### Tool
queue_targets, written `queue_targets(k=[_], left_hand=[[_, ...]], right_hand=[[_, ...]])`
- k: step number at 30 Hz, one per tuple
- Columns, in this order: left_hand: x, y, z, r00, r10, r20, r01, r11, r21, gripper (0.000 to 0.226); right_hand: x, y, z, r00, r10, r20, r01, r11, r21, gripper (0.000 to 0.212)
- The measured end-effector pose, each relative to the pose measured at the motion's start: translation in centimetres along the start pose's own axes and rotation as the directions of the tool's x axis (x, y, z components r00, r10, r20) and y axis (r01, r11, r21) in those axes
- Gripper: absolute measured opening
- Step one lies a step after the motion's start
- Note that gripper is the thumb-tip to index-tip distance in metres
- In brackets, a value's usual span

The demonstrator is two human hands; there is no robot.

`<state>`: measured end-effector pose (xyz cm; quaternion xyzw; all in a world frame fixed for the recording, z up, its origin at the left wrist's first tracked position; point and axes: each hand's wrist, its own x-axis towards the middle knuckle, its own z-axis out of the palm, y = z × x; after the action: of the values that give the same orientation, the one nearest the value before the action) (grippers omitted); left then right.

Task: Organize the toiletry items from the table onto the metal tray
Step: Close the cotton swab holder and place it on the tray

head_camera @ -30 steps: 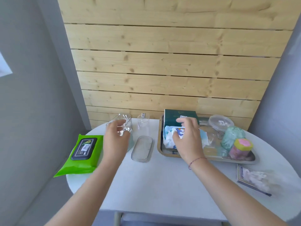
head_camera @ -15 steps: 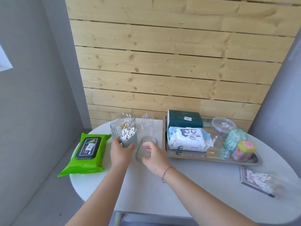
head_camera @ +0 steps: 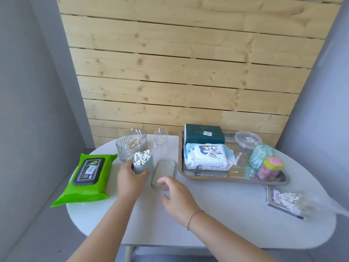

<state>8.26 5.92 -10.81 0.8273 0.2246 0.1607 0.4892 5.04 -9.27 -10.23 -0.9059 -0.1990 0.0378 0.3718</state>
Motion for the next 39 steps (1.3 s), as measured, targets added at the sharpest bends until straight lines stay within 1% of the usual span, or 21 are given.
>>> queue_targets(k=[2, 4, 6, 9, 14, 20, 22, 24, 26, 29, 31, 34, 37, 39], left_hand=[[-1.0, 0.2, -0.6, 0.999, -0.047, 0.019, 0.047, 0.999, -0.007, 0.026], [-1.9, 0.4, -1.0, 0.995, -0.089, 0.036, 0.09, 0.996, -0.018, 0.031], [-2.8, 0.5, -1.3, 0.993, -0.107, 0.051, 0.108, 0.994, -0.016, 0.037], [-3.6, 0.3, -1.6, 0.99, -0.13, 0.056, 0.131, 0.991, -0.023, 0.038], [-4.3, 0.4, -2.1, 0.99, -0.14, 0.017, 0.141, 0.988, -0.067, 0.039], [-4.2, 0.4, -2.4, 0.991, -0.134, 0.015, 0.135, 0.984, -0.12, 0.042], [-4.2, 0.7, -2.5, 0.991, -0.129, 0.02, 0.131, 0.978, -0.165, 0.047], [-4.2, 0.9, -2.4, 0.991, -0.132, 0.024, 0.134, 0.967, -0.215, 0.049], [-4.3, 1.1, -2.2, 0.99, -0.133, 0.037, 0.138, 0.957, -0.255, 0.044], [-4.2, 1.3, -1.8, 0.99, -0.134, 0.048, 0.143, 0.944, -0.296, 0.039], [-4.0, 1.4, -1.6, 0.989, -0.135, 0.058, 0.147, 0.935, -0.322, 0.038], [-3.6, 1.7, -1.5, 0.987, -0.141, 0.075, 0.159, 0.923, -0.351, 0.039], [-3.0, 1.9, -1.4, 0.986, -0.144, 0.088, 0.166, 0.914, -0.369, 0.039], [-2.8, 1.8, -1.4, 0.985, -0.146, 0.094, 0.171, 0.914, -0.367, 0.039]], right_hand=[[-0.5, 0.2, -0.3, 1.0, -0.016, 0.009, 0.017, 0.999, -0.04, 0.04], [-1.0, 0.6, -0.7, 0.999, -0.027, 0.025, 0.029, 0.996, -0.085, 0.04], [-1.4, 1.0, -0.9, 0.999, -0.033, 0.03, 0.036, 0.993, -0.116, 0.04], [-1.8, 1.4, -1.1, 0.999, -0.03, 0.041, 0.035, 0.99, -0.136, 0.039], [-2.1, 1.9, -1.0, 0.999, -0.038, 0.016, 0.04, 0.994, -0.105, 0.039], [-2.4, 1.8, -0.9, 0.999, -0.035, 0.0, 0.035, 0.998, -0.061, 0.034], [-2.0, 1.2, -1.5, 0.999, -0.032, -0.024, 0.03, 0.998, -0.06, 0.028], [0.0, 0.5, -2.7, 0.991, -0.067, -0.115, 0.059, 0.995, -0.078, 0.025], [3.5, -0.1, -4.2, 0.974, -0.088, -0.211, 0.068, 0.993, -0.101, 0.033], [9.4, -1.1, -6.4, 0.968, -0.025, -0.249, 0.013, 0.999, -0.048, 0.055], [12.7, -1.5, -7.3, 0.98, 0.007, -0.197, -0.016, 0.999, -0.041, 0.071], [16.1, -1.1, -7.7, 0.997, 0.032, -0.063, -0.038, 0.995, -0.088, 0.088], [18.1, -0.5, -7.3, 0.993, 0.069, 0.096, -0.057, 0.991, -0.125, 0.097], [18.7, -0.2, -6.8, 0.984, 0.073, 0.162, -0.052, 0.99, -0.127, 0.096]])
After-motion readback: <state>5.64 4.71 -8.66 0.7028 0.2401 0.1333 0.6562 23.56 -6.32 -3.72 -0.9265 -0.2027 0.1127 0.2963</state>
